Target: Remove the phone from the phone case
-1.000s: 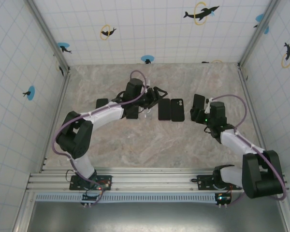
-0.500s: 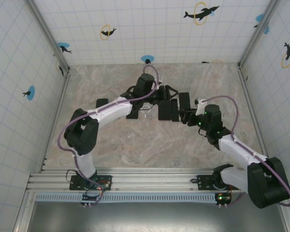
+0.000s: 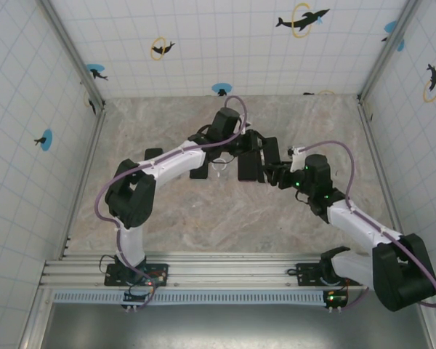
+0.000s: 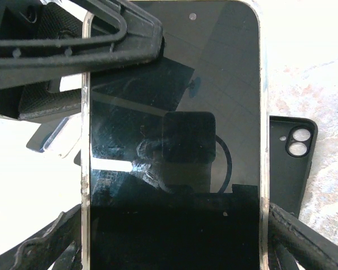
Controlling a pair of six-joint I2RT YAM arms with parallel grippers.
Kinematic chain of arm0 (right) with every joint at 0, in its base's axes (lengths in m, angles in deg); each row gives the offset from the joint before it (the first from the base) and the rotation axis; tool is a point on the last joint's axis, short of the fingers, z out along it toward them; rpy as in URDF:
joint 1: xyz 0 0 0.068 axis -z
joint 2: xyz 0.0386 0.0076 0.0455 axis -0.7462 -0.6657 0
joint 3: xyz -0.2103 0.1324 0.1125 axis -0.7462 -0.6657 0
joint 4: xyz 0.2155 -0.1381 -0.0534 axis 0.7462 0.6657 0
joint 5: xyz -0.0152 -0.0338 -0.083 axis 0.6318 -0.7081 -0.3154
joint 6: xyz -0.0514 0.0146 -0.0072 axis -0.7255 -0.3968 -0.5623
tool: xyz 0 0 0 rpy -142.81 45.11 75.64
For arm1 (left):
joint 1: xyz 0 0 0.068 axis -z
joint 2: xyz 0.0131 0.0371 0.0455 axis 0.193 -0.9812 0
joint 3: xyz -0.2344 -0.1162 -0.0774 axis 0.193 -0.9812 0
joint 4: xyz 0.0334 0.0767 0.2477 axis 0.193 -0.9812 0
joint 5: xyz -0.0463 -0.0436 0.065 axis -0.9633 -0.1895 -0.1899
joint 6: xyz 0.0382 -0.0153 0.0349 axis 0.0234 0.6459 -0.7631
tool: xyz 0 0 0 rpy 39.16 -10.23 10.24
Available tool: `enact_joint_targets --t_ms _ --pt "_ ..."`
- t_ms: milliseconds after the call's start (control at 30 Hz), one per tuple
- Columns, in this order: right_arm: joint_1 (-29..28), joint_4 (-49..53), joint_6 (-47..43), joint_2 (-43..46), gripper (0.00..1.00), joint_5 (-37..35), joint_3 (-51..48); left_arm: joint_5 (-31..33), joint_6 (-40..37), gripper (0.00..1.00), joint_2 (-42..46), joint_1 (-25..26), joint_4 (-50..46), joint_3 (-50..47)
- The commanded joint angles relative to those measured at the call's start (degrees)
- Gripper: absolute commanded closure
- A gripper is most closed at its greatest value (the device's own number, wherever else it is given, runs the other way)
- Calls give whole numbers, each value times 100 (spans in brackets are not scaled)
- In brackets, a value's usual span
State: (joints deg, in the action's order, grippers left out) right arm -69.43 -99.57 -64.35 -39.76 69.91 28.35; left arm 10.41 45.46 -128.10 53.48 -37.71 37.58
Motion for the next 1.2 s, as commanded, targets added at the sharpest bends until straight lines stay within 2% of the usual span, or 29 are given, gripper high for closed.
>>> enact_joint_targets --t_ms 0,167,300,400,500,633,800,933,1167 --pt "-50 -419 -84 -41 52 183 435 -169 -96 68 -116 36 -131 192" --pt "-45 -405 -102 -118 52 254 510 -227 -63 81 -118 37 -152 192" --pt "-49 -376 -110 -114 49 247 475 -175 -36 87 -59 37 -156 200" --pt "-54 -377 -94 -73 38 232 431 -174 14 88 -36 28 -113 194" --pt "-52 -381 -84 17 22 224 354 -221 170 88 -6 -4 49 170" --pt "-45 -375 28 267 13 185 173 -304 552 89 81 -135 498 44" --pt "-30 -146 164 660 11 115 -3 -417 990 88 216 -341 1055 -106" --pt "120 -308 802 1081 11 -26 -300 -574 1464 89 328 -520 1596 -264" --pt "152 -1977 2672 1322 17 152 -953 -640 2029 88 485 -687 2207 -372"
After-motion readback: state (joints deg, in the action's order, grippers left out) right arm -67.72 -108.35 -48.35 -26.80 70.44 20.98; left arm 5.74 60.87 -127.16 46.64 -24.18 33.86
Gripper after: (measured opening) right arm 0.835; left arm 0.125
